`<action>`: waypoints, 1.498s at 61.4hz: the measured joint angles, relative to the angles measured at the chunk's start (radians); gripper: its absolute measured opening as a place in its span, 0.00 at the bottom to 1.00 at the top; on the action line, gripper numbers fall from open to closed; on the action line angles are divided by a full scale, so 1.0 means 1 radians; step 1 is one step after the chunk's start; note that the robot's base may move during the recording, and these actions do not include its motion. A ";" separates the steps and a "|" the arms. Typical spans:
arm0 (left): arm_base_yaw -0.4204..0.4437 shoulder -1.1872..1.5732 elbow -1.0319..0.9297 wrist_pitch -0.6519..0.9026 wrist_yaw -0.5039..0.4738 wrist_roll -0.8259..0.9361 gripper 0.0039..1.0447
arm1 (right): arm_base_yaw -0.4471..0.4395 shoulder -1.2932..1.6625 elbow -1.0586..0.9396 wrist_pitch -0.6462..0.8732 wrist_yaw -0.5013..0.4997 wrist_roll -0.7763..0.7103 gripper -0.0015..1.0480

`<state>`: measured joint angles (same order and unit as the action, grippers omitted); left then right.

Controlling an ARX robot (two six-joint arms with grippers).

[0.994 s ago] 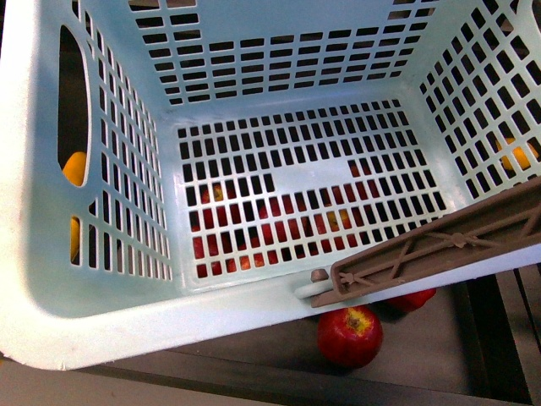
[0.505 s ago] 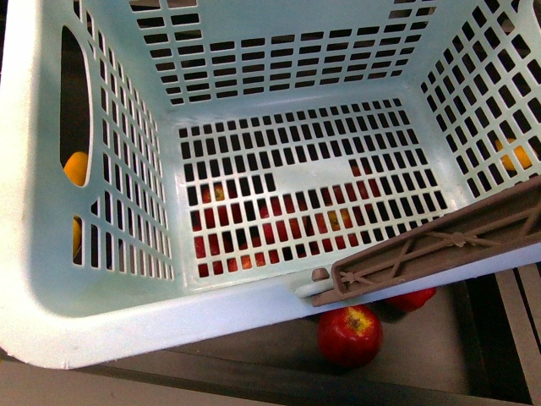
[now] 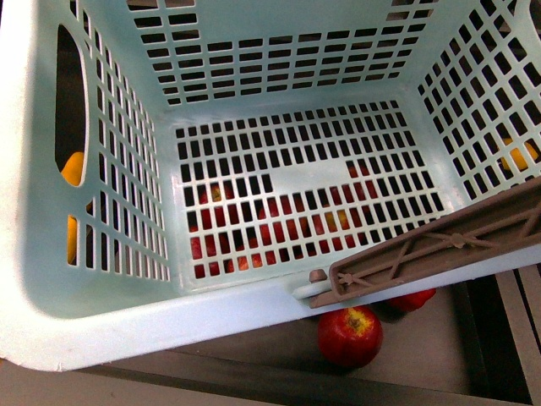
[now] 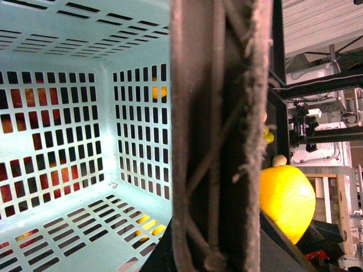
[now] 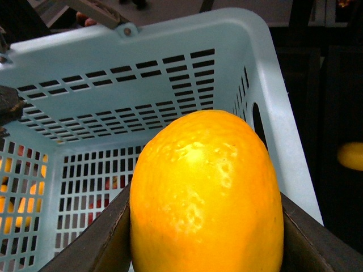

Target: Pick lemon and mango into basket

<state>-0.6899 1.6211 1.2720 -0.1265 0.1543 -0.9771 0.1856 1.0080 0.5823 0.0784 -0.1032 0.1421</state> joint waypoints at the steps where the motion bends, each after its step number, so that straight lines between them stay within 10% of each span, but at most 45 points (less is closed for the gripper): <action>1: 0.000 0.000 0.000 0.000 0.000 0.000 0.04 | 0.003 0.001 -0.003 0.000 0.003 0.000 0.56; 16: 0.000 0.000 0.000 0.000 0.003 -0.001 0.04 | 0.003 -0.003 -0.006 -0.014 0.019 0.011 0.93; 42: 0.000 0.000 -0.002 0.000 -0.001 0.003 0.04 | -0.226 -0.288 -0.006 -0.163 0.145 0.053 0.92; 53: -0.002 0.000 -0.002 0.000 0.003 0.002 0.04 | -0.188 -0.368 -0.203 0.176 0.100 -0.092 0.64; 75: -0.001 0.000 -0.002 0.000 0.000 0.004 0.04 | -0.187 -0.517 -0.405 0.225 0.103 -0.133 0.03; 85: -0.001 0.000 -0.002 0.000 0.000 0.004 0.04 | -0.187 -0.576 -0.455 0.221 0.103 -0.140 0.03; 92: -0.001 0.000 -0.002 0.000 0.000 0.004 0.04 | -0.187 -0.587 -0.464 0.220 0.103 -0.139 0.22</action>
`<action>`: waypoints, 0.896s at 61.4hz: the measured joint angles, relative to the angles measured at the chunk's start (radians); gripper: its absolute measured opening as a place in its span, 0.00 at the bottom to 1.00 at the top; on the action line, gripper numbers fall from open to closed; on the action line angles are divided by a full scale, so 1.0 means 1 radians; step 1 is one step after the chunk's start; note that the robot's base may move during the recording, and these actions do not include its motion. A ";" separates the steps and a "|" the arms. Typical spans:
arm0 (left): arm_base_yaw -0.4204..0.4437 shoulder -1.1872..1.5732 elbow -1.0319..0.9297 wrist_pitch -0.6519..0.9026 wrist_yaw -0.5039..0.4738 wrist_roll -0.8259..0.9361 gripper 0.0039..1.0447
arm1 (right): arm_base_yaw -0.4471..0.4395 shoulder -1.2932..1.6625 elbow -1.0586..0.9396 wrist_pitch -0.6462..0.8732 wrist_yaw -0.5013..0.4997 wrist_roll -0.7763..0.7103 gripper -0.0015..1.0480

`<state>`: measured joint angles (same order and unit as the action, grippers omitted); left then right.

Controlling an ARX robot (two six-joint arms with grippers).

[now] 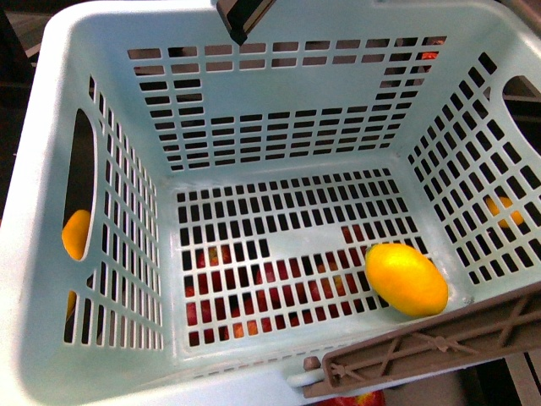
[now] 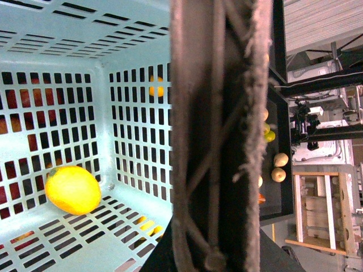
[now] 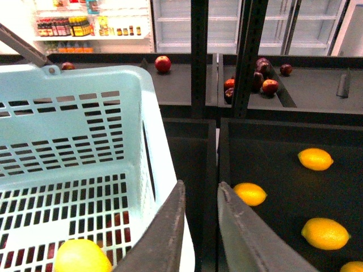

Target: Pick lemon and mango into basket

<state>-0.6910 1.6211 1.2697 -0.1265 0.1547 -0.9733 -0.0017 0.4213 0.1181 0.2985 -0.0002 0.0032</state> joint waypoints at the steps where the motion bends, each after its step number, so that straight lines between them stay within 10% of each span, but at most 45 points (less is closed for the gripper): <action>1: 0.000 0.000 0.000 0.000 0.000 0.000 0.04 | 0.000 0.000 0.000 0.000 0.000 0.000 0.24; 24: 0.000 0.000 0.000 0.000 -0.001 0.000 0.04 | 0.000 -0.002 0.000 0.000 0.000 0.000 0.93; 55: -0.008 0.000 0.000 0.000 0.003 -0.008 0.04 | 0.000 -0.004 0.000 -0.001 0.002 0.000 0.92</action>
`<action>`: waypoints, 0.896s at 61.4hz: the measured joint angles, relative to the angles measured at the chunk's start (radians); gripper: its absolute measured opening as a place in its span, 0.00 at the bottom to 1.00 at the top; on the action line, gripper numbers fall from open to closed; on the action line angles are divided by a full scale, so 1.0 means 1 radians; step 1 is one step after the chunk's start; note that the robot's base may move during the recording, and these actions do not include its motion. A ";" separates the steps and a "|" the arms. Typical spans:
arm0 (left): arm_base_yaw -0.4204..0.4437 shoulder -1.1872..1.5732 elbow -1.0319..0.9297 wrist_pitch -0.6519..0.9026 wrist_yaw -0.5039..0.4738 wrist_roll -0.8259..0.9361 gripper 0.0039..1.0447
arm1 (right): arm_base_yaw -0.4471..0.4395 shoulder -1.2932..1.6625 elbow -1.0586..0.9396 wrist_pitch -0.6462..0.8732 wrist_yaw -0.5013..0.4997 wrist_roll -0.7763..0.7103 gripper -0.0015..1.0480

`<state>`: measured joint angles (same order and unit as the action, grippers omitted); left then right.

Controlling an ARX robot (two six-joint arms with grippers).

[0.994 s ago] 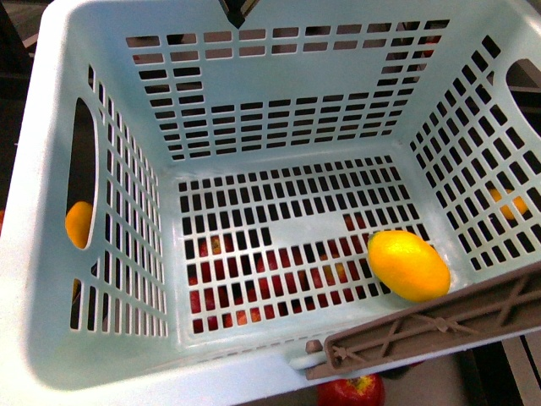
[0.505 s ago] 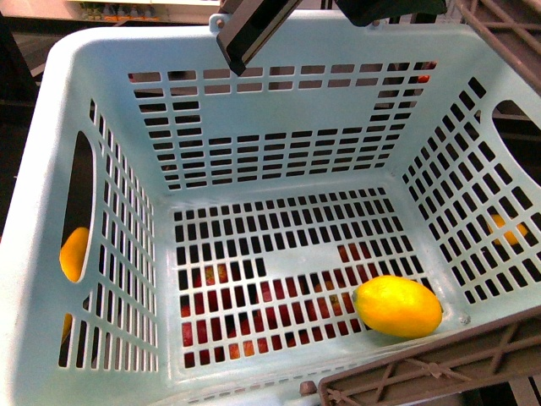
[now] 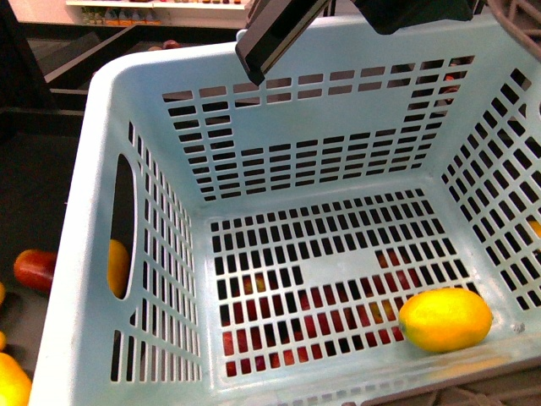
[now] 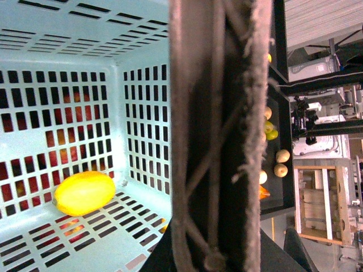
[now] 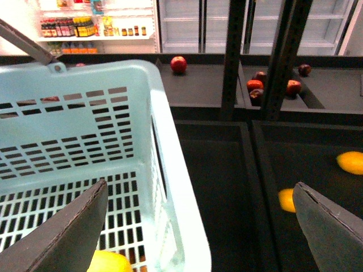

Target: Pick lemon and mango into basket

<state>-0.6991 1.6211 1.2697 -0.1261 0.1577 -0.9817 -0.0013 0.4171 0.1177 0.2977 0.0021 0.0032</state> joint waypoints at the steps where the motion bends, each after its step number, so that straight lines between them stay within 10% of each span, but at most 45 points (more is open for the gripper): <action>1: 0.000 0.000 0.000 0.000 0.000 0.000 0.04 | 0.000 0.000 0.000 0.000 0.002 0.000 0.92; 55: 0.007 -0.002 -0.004 0.000 -0.003 0.008 0.04 | 0.000 0.000 -0.004 -0.002 -0.002 0.000 0.92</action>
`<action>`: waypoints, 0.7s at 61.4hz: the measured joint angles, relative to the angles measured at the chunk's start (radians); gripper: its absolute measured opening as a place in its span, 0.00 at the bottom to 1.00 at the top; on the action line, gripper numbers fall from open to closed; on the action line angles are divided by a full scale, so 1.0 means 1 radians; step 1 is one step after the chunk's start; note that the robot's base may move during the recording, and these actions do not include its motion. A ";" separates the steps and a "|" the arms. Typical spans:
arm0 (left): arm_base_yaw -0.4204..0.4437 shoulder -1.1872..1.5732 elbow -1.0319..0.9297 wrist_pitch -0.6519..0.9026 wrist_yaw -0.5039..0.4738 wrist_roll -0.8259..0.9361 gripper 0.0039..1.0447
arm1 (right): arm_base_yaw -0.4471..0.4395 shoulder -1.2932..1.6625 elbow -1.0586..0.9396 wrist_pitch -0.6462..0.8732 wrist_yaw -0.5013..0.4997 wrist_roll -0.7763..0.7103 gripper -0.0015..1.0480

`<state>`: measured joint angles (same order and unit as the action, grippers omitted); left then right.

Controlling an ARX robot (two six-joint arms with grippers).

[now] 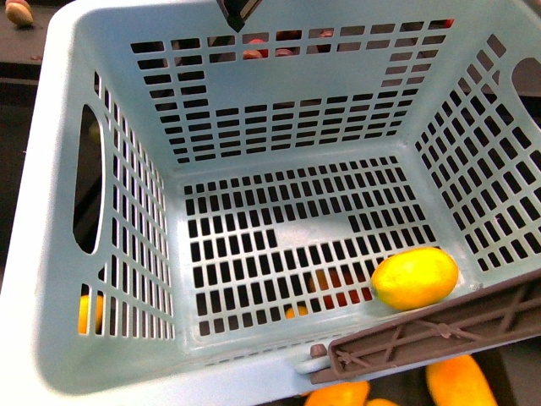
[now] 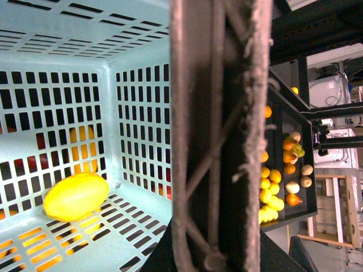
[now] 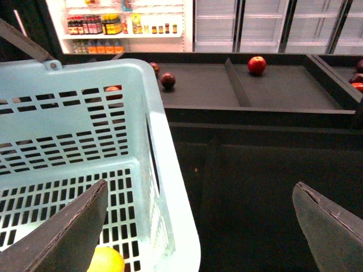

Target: Pick lemon and mango into basket

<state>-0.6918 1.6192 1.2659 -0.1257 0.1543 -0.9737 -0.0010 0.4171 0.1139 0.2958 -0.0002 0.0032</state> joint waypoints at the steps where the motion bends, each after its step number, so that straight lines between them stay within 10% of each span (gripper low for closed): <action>1: 0.000 0.000 0.000 0.000 0.001 0.000 0.04 | 0.000 0.000 0.000 0.000 0.001 0.000 0.92; 43: 0.014 -0.005 -0.003 0.000 -0.026 0.006 0.04 | 0.000 -0.001 0.000 0.000 -0.004 0.000 0.92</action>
<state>-0.6773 1.6146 1.2633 -0.1257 0.1287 -0.9672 -0.0006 0.4160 0.1135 0.2958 -0.0044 0.0029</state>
